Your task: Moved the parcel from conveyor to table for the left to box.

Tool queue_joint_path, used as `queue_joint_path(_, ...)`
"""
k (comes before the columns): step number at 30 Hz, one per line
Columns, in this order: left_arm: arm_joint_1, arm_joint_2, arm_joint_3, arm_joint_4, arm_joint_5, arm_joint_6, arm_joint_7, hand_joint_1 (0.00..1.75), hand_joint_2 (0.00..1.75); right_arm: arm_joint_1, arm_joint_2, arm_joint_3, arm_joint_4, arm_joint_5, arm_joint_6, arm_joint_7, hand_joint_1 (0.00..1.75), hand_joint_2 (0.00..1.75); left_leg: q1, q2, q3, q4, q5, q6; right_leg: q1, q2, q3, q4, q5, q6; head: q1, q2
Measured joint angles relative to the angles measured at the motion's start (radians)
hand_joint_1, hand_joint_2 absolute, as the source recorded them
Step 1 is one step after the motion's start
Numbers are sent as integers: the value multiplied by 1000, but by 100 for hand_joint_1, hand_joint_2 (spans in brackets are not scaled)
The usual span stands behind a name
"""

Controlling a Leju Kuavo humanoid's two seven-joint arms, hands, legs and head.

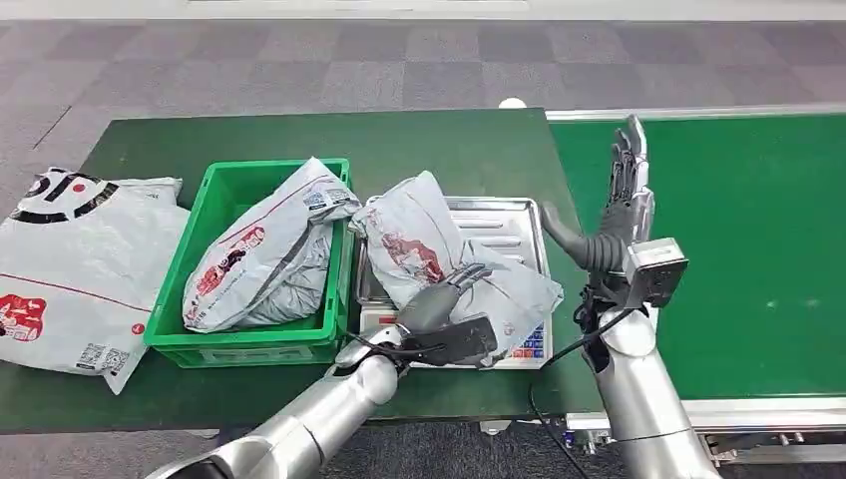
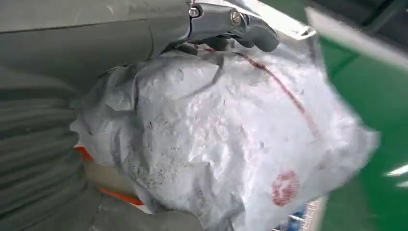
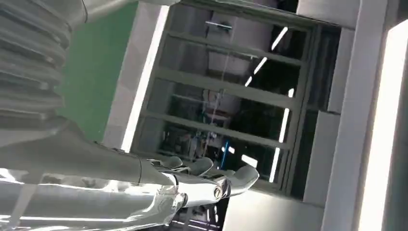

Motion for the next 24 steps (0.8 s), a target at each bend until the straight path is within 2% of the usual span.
queue_joint_path(3, -26, -3, -47, 23, -61, 16, 124, 0, 175, -4, 0, 0, 10, 17, 0, 15, 0, 175, 0, 1, 1, 0, 0, 0, 0, 0, 1, 0, 0, 0, 0, 0)
queue_joint_path(5, -34, -3, -68, 34, -68, 15, 141, 0, 175, -5, 0, -1, 17, 23, 2, 15, 0, 175, 0, 1, 2, 0, 0, 0, 0, 1, 1, 0, 0, 0, 0, 0)
queue_joint_path(6, -37, -4, -74, 37, -70, 8, 143, 9, 175, -5, 0, -2, 21, 26, 3, 14, 0, 175, 0, 1, 2, 0, 0, 0, 0, 1, 1, 0, 0, 0, 0, 0)
queue_joint_path(8, -43, -4, -81, 45, -78, 5, 147, 175, 175, -5, 0, -2, 27, 32, 5, 12, 0, 175, 0, 1, 2, -1, 0, 0, 0, 1, 1, 0, 0, 0, 0, 0)
queue_joint_path(16, -50, -3, -90, 55, -115, 55, 128, 175, 175, -5, 0, -4, 32, 47, 19, 9, 0, 175, 0, 1, 3, -1, 1, -1, 0, 1, 2, 0, 1, -1, 0, 0)
queue_joint_path(24, -31, -2, -42, 16, -32, 45, -47, 175, 175, -5, -1, -7, 33, 53, 29, 8, 0, 175, 0, 0, 2, 0, 1, -1, 0, 0, 2, 0, 1, -1, 0, 0)
